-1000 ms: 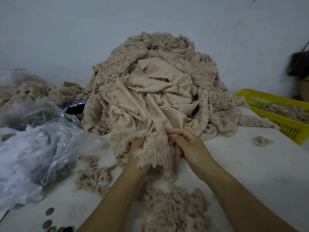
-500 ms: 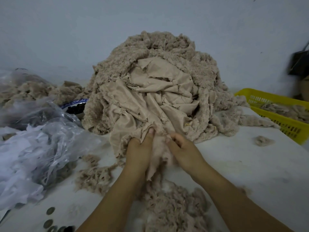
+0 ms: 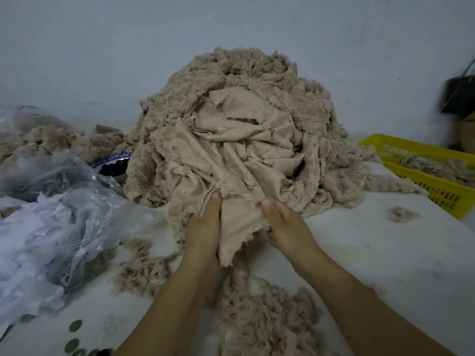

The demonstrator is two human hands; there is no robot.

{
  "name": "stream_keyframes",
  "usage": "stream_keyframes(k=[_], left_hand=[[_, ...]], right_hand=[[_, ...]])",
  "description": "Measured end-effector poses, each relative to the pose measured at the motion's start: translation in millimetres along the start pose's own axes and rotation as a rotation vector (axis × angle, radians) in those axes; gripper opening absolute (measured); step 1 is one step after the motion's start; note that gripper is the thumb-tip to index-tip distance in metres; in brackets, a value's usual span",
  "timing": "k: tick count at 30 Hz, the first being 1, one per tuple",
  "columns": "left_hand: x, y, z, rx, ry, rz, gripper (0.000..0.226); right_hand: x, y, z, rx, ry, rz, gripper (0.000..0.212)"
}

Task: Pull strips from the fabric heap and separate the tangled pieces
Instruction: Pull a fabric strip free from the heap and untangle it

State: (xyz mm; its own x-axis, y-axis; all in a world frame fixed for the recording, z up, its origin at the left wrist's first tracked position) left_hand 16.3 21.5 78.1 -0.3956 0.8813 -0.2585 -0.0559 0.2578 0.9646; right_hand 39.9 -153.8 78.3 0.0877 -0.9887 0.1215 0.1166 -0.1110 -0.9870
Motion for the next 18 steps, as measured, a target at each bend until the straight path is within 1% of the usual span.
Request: stream_keyframes(k=[2,6,8,10,13,14,16,17,18], left_hand=[[0.2,-4.0,2.4,0.049,-0.001,-0.024,0.026],[-1.1,-8.3,4.8,0.079,-0.009,-0.077,0.023],[-0.6,-9.5,5.5,0.092,-0.01,-0.121,0.024],[1.0,-11.5,6.6,0.1,0.018,-0.151,0.027],[5.8,-12.7,4.7,0.104,0.107,-0.145,0.029],[13.6,-11.6,6.1,0.107,0.155,-0.169,0.03],[36.6,-6.2,13.9,0.108,0.258,-0.238,0.032],[46.5,-5.0,18.1,0.111,0.282,-0.259,0.033],[48.1,-5.1,21.2,0.121,0.263,-0.265,0.035]], right_hand=[[6.0,0.1,1.3,-0.008,0.021,0.06,0.036],[11.7,2.2,2.0,-0.042,0.06,0.025,0.042],[14.9,1.0,2.6,-0.044,0.071,0.056,0.045],[16.4,1.3,2.9,-0.047,0.077,0.126,0.045],[16.8,4.6,4.0,-0.075,0.11,0.244,0.048],[24.7,6.9,6.0,-0.092,0.155,0.309,0.047],[56.1,10.2,8.1,-0.122,0.303,0.48,0.043],[71.9,10.8,7.5,-0.124,0.364,0.541,0.042],[81.7,10.5,7.4,-0.122,0.39,0.548,0.041]])
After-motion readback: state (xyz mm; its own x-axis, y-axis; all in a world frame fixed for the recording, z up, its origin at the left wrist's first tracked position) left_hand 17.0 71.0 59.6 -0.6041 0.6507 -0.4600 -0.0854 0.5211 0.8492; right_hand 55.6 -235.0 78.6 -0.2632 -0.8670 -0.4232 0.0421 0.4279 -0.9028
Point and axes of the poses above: each hand's wrist, its own z-axis towards the middle knuckle, its own x-axis out of the back of the hand, y = z × x, the point moved 10 cm from there along z, towards the middle knuckle, and after that the axes turned 2 degrees about z, right-handed, at the moved point
